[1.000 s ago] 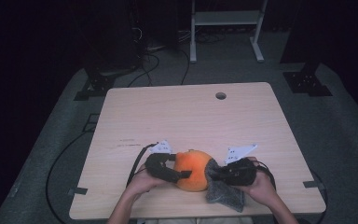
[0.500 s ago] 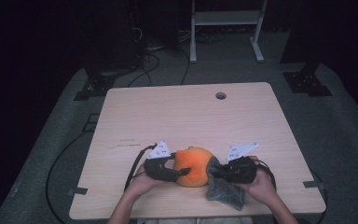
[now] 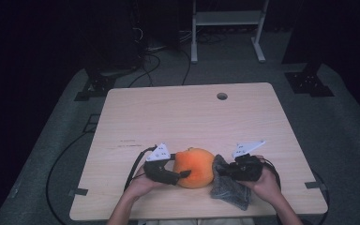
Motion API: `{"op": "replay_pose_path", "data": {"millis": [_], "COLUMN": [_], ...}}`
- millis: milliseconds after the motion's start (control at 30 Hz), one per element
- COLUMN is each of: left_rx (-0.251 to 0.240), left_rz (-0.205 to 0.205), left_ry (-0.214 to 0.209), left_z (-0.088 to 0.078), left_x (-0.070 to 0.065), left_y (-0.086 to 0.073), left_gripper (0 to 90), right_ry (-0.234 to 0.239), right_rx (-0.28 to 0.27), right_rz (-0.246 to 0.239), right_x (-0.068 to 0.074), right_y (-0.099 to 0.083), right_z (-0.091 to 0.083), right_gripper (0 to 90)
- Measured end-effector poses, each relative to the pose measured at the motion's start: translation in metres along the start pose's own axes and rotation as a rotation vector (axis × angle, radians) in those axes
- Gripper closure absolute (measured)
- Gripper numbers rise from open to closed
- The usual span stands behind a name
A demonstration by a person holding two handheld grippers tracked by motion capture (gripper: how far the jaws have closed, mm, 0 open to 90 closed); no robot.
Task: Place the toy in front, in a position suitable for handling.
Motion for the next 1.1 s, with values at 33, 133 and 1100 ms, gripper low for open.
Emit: {"op": "replay_pose_path", "data": {"millis": [33, 133, 1100], "left_rx": [-0.001, -0.012, -0.016], "left_rz": [0.003, 0.020, 0.087], "left_ry": [0.000, -0.011, -0.015], "left_z": [0.000, 0.001, 0.006], "left_x": [0.000, -0.003, -0.015], "left_y": [0.000, 0.000, 0.002], "left_gripper": [24.5, 23.6, 18.4], "right_ry": [0.004, 0.033, 0.032], "right_rx": [-0.011, -0.103, -0.166], "right_rz": [0.006, 0.010, 0.006], "right_x": [0.000, 0.008, 0.011], "right_y": [0.001, 0.019, 0.029], "right_z": [-0.002, -0.010, -0.016], "right_gripper": [78.5, 78.4, 77.5]}}
Point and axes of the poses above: each handheld gripper's, and its own axes: z roughly forward along the jaws, y roughly out of its top, x roughly to its left, the point moved 10 cm from there along z, roughly forward along the jaws, and after that the axes turned 7 degrees about -x, right-handed, at the moved point
